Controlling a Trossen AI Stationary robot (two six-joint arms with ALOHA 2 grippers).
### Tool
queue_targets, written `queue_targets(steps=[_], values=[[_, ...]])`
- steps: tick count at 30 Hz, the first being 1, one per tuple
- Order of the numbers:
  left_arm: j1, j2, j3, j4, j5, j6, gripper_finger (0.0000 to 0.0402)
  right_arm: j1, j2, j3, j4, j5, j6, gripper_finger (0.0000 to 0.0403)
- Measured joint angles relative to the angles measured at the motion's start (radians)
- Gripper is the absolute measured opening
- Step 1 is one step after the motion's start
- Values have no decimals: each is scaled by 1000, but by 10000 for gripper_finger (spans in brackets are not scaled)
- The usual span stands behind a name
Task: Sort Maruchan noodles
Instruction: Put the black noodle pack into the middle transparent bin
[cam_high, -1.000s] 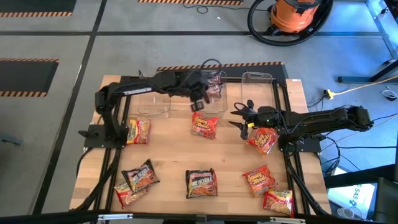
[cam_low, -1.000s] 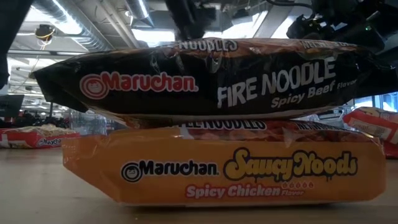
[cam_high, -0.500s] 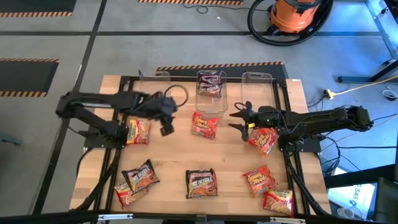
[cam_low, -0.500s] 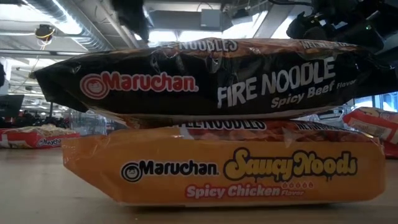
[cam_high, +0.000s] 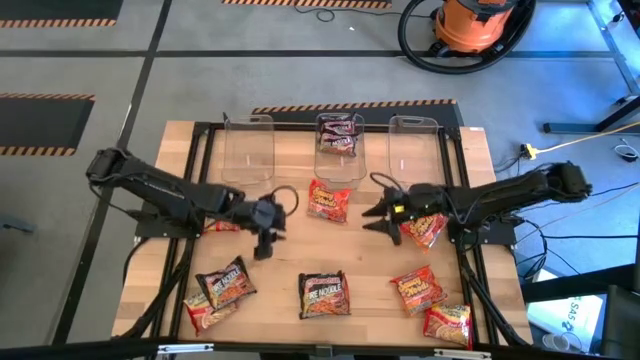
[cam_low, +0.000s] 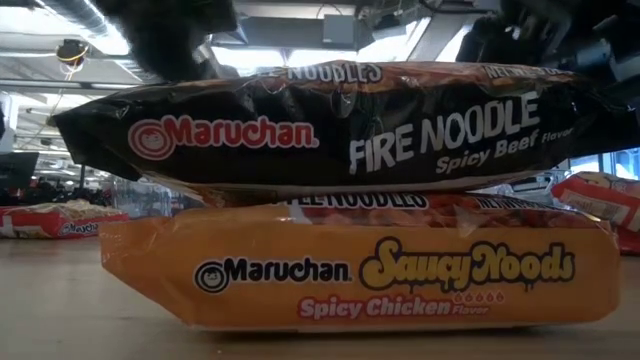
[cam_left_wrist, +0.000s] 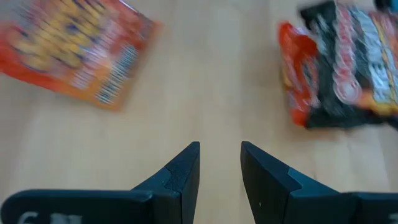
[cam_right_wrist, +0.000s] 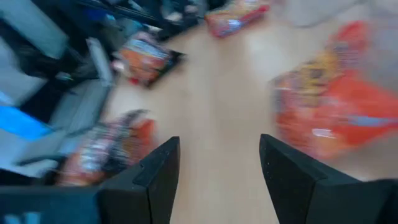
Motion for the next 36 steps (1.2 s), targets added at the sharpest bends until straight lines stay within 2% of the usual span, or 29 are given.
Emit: queue_targets(steps=[4,9,14,18,22,29,33,36], values=[[-119,0,-73,125,-16,-66,110,117,111,2,135,35,145,198],[-253,33,-119,315,-45,-145,110,250,248,47,149,35,316,198],[-349,130,-122,474,-120,-160,110,354,363,147,139,56,349,198],[-374,217,-121,569,-133,-194,110,397,431,205,135,61,355,198],[-391,292,-120,644,-163,-252,110,419,487,238,137,92,431,201],[-391,412,-114,799,-191,-266,110,445,584,280,137,158,535,270],[-389,480,-72,804,-206,-259,110,443,636,308,141,171,568,299],[-381,532,-31,800,-201,-229,110,443,651,342,149,167,560,306]])
